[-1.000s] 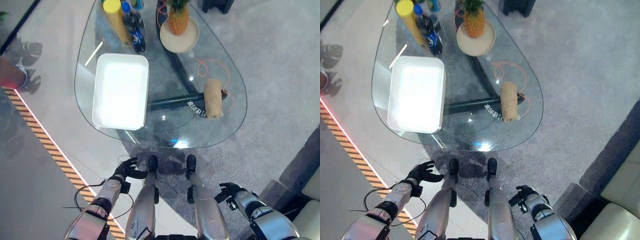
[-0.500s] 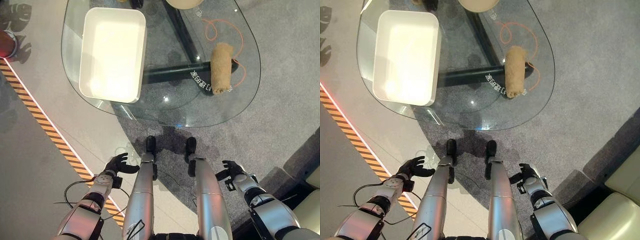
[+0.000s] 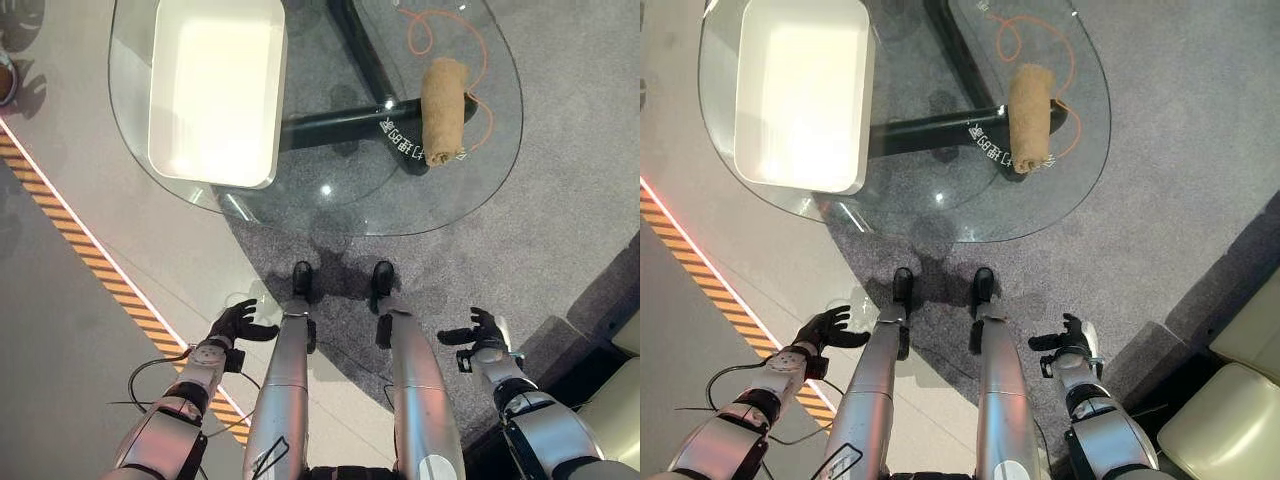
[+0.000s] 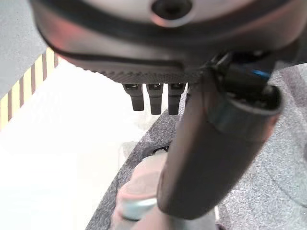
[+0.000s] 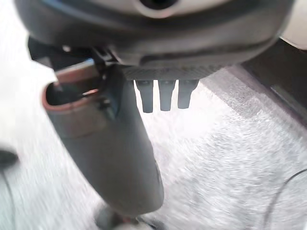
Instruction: Wipe the table with a cloth and put it in the basket.
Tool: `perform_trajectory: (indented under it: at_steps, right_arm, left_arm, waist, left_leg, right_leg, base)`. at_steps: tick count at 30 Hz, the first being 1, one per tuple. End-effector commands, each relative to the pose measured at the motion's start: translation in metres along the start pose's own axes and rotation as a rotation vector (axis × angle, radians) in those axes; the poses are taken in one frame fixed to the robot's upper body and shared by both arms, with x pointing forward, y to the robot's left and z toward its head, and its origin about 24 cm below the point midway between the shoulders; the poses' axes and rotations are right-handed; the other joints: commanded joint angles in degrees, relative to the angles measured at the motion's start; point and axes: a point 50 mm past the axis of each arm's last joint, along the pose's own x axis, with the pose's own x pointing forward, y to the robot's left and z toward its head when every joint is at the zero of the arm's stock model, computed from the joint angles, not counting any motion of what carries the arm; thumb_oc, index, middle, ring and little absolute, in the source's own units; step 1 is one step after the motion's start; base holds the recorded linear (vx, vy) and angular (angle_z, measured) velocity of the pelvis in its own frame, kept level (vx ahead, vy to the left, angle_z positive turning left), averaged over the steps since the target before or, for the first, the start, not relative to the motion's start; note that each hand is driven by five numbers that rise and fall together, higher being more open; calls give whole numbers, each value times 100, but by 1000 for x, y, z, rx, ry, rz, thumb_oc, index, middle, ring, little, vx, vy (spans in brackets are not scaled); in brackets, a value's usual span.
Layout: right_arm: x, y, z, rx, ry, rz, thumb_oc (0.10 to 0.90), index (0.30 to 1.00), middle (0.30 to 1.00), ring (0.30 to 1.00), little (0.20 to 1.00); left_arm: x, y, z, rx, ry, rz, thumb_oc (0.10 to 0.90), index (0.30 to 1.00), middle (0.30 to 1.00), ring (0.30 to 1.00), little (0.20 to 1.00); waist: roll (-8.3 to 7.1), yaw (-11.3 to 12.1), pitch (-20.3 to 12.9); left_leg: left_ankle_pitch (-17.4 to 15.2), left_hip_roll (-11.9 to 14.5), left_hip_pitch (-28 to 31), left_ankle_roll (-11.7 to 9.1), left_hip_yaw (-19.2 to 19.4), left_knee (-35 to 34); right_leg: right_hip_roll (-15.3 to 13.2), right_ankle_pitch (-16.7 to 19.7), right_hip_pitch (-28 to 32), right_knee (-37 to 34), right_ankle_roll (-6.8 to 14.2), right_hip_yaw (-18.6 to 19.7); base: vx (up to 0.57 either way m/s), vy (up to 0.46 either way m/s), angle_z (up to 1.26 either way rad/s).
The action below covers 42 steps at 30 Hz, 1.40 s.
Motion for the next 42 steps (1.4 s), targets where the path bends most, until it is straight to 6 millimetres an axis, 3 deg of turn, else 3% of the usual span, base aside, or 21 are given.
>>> perform_trajectory:
  at_steps: [1, 3, 5, 6, 8, 10, 11, 15, 19, 22, 25, 26, 35, 42]
  right_arm:
    - [8, -55, 19, 254, -112, -230, 800, 900, 900, 900, 900]
    - [7, -58, 30, 308, -162, -264, 800, 900, 900, 900, 900]
    - [5, -63, 51, 356, -251, -306, 800, 900, 900, 900, 900]
    - [2, -66, 70, 375, -324, -335, 800, 900, 900, 900, 900]
    - [0, -68, 81, 387, -365, -347, 800, 900, 900, 900, 900]
    - [-8, -72, 109, 406, -474, -382, 800, 900, 900, 900, 900]
    - [-9, -72, 113, 410, -485, -385, 800, 900, 900, 900, 900]
    - [-34, -69, 161, 458, -689, -412, 800, 900, 900, 900, 900]
    - [-46, -70, 186, 501, -780, -399, 800, 900, 900, 900, 900]
    - [-66, -68, 217, 522, -889, -385, 800, 900, 900, 900, 900]
    - [-76, -65, 230, 523, -942, -382, 800, 900, 900, 900, 900]
    - [-94, -61, 254, 530, -1025, -378, 800, 900, 900, 900, 900]
    - [-125, -53, 298, 552, -1123, -342, 800, 900, 900, 900, 900]
    - [-135, -41, 311, 499, -1128, -305, 800, 900, 900, 900, 900]
  left_arm:
    - [-12, -5, -44, -15, 107, -9, 800, 900, 900, 900, 900]
    - [-13, -7, -46, -14, 110, -9, 800, 900, 900, 900, 900]
    - [-14, -9, -48, -14, 113, -7, 800, 900, 900, 900, 900]
    - [-14, -9, -49, -14, 115, -6, 800, 900, 900, 900, 900]
    - [-14, -9, -49, -15, 116, -5, 800, 900, 900, 900, 900]
    - [-15, -9, -50, -18, 119, -5, 800, 900, 900, 900, 900]
    - [-15, -9, -50, -18, 119, -5, 800, 900, 900, 900, 900]
    - [-16, -15, -53, -23, 121, -11, 800, 900, 900, 900, 900]
    - [-17, -16, -55, -23, 125, -10, 800, 900, 900, 900, 900]
    - [-16, -18, -55, -22, 126, -13, 800, 900, 900, 900, 900]
    - [-16, -19, -54, -23, 124, -15, 800, 900, 900, 900, 900]
    - [-15, -23, -51, -22, 122, -23, 800, 900, 900, 900, 900]
    - [-15, -35, -51, -14, 123, -56, 800, 900, 900, 900, 900]
    - [-15, -38, -50, -11, 123, -69, 800, 900, 900, 900, 900]
  waist:
    - [16, 48, -105]
    - [4, 44, -105]
    - [-7, 41, -105]
    - [-19, 32, -105]
    - [-24, 28, -105]
    - [-25, 29, -105]
    - [-24, 28, -105]
    - [6, 13, -105]
    - [17, 15, -105]
    - [36, 27, -105]
    - [50, 29, -105]
    - [79, 48, -105]
    - [180, 150, -105]
    - [232, 187, -105]
  left_leg:
    - [-270, -128, 154, 124, 269, 546]
    - [-275, -130, 193, 128, 273, 520]
    - [-278, -128, 245, 142, 278, 472]
    - [-283, -129, 260, 144, 283, 456]
    - [-282, -129, 270, 145, 282, 444]
    - [-284, -123, 297, 141, 277, 424]
    - [-284, -123, 296, 140, 277, 425]
    - [-265, -131, 314, 140, 278, 368]
    - [-257, -135, 336, 140, 283, 327]
    - [-246, -142, 379, 124, 282, 276]
    - [-241, -136, 387, 115, 292, 268]
    - [-245, -128, 407, 112, 303, 243]
    - [-224, -136, 515, 96, 337, 120]
    - [-198, -154, 583, 91, 364, 44]
  right_leg:
    - [131, 498, 515, -706, 20, -173]
    - [142, 501, 549, -732, 19, -172]
    - [146, 504, 594, -774, 18, -182]
    - [148, 507, 602, -795, 14, -189]
    - [150, 506, 608, -801, 9, -199]
    - [162, 481, 623, -780, -4, -205]
    - [163, 479, 622, -777, -5, -205]
    - [171, 463, 639, -812, -15, -181]
    - [180, 447, 652, -836, -19, -184]
    - [187, 425, 698, -877, -25, -179]
    - [188, 418, 707, -889, -29, -173]
    - [189, 383, 722, -896, -42, -171]
    - [183, 322, 809, -950, -101, -175]
    - [180, 319, 840, -979, -127, -168]
  base:
    - [23, -16, 40]
    - [18, -6, -14]
    - [5, 1, -4]
    - [0, 0, 0]
    - [7, 5, 8]
    - [8, 6, 4]
    - [0, 0, 0]
    - [2, 2, -1]
    - [0, 0, 0]
    - [0, 0, 0]
    - [5, 11, 0]
    - [12, 33, 2]
    - [3, 7, 0]
    - [0, 0, 0]
